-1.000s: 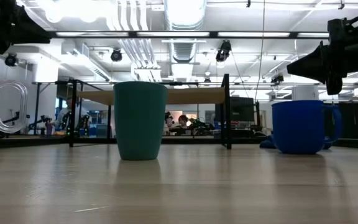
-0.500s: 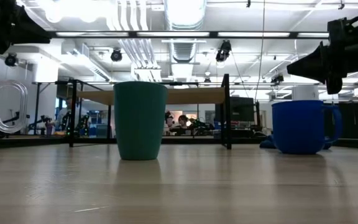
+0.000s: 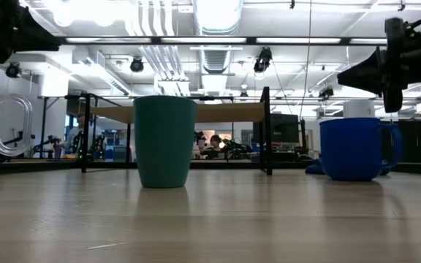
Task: Stack small to large cups/mugs on shelf
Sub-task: Put the transparent cup on the shelf
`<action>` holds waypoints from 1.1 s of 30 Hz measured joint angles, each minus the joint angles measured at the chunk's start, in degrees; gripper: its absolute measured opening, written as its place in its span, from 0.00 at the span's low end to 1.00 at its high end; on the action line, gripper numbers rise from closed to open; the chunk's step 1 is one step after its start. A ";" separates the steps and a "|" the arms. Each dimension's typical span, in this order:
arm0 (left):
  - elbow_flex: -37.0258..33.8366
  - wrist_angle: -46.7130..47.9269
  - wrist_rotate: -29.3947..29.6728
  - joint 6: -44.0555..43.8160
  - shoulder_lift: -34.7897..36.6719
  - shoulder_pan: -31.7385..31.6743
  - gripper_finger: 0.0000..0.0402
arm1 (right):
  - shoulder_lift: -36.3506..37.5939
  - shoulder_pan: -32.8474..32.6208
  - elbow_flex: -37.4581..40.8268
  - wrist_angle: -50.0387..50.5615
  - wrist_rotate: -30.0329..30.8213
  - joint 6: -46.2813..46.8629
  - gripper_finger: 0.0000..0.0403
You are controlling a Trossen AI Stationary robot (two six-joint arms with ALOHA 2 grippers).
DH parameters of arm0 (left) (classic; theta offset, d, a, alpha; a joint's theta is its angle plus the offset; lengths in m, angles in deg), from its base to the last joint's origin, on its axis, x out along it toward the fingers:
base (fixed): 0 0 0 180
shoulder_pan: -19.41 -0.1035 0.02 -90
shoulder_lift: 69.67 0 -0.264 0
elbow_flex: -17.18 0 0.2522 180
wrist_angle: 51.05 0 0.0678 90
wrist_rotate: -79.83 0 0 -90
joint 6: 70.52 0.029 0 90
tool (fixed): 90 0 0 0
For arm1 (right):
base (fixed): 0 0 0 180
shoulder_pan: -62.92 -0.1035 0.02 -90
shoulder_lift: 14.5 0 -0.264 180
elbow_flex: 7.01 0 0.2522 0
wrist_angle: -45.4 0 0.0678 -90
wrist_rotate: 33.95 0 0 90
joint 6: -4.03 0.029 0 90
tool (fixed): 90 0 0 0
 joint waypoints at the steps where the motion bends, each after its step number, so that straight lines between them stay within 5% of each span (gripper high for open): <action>1: 0.00 -0.02 0.00 0.01 -0.01 -0.01 0.18 | 0.00 0.01 0.00 -0.72 0.00 2.97 0.13; 18: 0.02 -7.11 0.24 6.16 0.00 -0.02 0.18 | 0.07 0.01 0.00 -1.85 -0.24 20.03 0.13; 26: 0.02 -11.12 0.29 7.52 0.00 -0.02 0.18 | 0.07 -0.01 0.00 -3.72 -13.49 21.53 0.13; 33: 0.02 -13.94 0.32 7.47 0.00 -0.01 0.18 | 0.07 -0.01 0.00 -4.78 -13.97 18.58 0.13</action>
